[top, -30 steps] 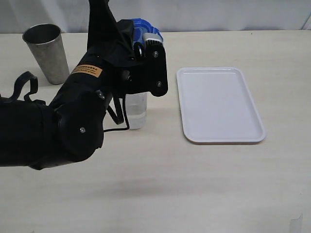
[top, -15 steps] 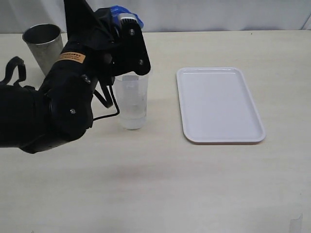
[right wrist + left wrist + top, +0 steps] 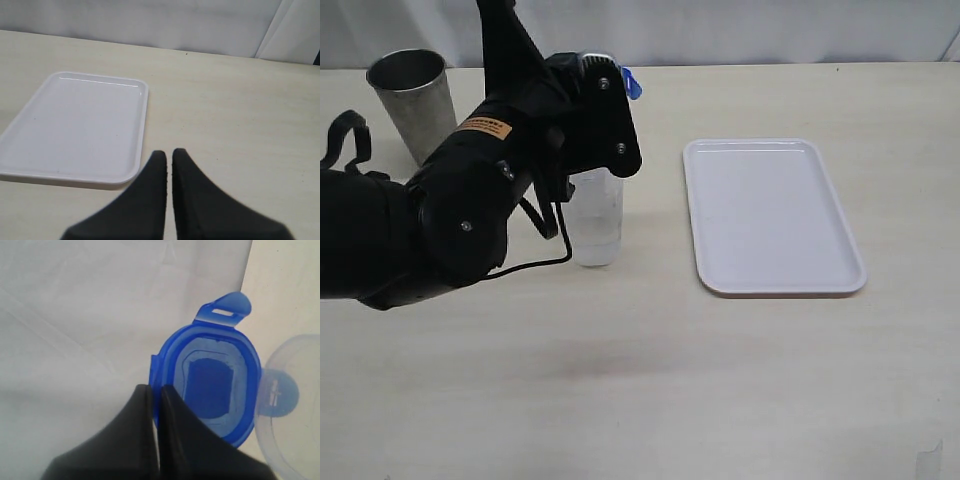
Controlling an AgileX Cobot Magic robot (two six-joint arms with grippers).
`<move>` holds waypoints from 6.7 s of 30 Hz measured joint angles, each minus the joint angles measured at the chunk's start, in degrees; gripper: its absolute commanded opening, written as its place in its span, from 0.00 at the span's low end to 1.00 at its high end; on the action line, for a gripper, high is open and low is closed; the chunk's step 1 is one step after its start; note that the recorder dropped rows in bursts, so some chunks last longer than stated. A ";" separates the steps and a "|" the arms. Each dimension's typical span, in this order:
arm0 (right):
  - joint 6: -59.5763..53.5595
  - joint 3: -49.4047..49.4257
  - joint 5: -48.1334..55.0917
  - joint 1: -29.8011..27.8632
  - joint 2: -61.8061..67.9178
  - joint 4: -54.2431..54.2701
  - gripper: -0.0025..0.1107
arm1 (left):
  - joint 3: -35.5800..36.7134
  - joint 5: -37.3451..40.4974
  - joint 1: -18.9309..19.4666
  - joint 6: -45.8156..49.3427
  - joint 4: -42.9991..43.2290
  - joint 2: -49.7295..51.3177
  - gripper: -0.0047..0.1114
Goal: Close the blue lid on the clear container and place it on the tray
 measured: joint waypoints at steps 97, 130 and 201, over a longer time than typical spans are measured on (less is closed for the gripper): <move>0.00 0.00 0.00 0.00 0.00 0.00 0.06 | 0.00 4.88 -9.50 9.54 -22.40 0.00 0.04; 0.00 0.00 0.00 0.00 0.00 0.00 0.06 | 0.00 2.74 -12.27 9.54 -25.27 0.00 0.04; 0.00 0.00 0.00 0.00 0.00 0.00 0.06 | 3.91 3.80 -12.74 9.54 -20.60 -3.92 0.04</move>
